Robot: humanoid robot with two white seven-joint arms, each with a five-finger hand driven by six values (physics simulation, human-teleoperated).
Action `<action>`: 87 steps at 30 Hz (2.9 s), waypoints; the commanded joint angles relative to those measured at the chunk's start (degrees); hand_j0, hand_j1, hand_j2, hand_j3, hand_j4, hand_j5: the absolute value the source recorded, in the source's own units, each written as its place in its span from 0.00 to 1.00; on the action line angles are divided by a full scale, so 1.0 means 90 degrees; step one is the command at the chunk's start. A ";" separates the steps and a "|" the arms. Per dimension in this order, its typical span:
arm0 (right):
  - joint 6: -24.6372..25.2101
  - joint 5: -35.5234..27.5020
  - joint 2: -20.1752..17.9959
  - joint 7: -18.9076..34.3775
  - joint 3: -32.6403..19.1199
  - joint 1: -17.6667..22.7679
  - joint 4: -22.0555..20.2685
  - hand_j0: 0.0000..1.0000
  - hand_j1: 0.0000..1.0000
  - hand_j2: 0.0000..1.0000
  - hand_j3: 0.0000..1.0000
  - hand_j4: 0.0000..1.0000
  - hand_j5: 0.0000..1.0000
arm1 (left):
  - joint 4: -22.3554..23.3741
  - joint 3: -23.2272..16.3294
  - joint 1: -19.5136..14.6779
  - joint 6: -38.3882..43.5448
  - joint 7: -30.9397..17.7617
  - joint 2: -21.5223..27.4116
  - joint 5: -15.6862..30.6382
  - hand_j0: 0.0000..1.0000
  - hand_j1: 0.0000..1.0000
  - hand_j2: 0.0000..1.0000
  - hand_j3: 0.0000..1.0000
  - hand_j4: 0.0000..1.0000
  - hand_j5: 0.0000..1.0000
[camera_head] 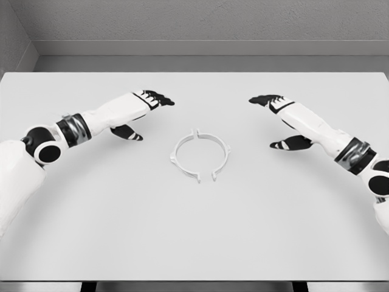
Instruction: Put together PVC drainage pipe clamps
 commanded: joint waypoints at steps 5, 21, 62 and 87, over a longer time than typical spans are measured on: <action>0.0011 -0.0075 0.0034 -0.0019 0.0250 -0.0039 -0.0251 1.00 1.00 1.00 1.00 1.00 1.00 | 0.0034 -0.0185 0.0000 0.0009 -0.0034 -0.0182 0.0021 1.00 1.00 1.00 1.00 1.00 1.00; 0.0011 -0.0075 0.0259 -0.0019 0.0485 0.0010 -0.0309 1.00 1.00 1.00 1.00 1.00 1.00 | 0.0219 -0.0204 0.0010 0.0009 -0.0170 -0.0475 -0.0136 1.00 1.00 1.00 1.00 1.00 1.00; 0.0011 0.0472 0.1060 -0.0010 0.0993 -0.0576 0.1078 1.00 1.00 1.00 1.00 1.00 1.00 | 0.0034 0.0557 0.0000 0.0009 -0.0151 0.1898 0.0861 1.00 1.00 1.00 1.00 1.00 1.00; 0.0011 0.0559 0.1089 -0.0019 0.0993 -0.0762 0.1224 1.00 1.00 1.00 1.00 1.00 1.00 | 0.0014 0.0430 0.0000 0.0009 -0.0248 0.1488 0.0753 1.00 1.00 1.00 1.00 1.00 1.00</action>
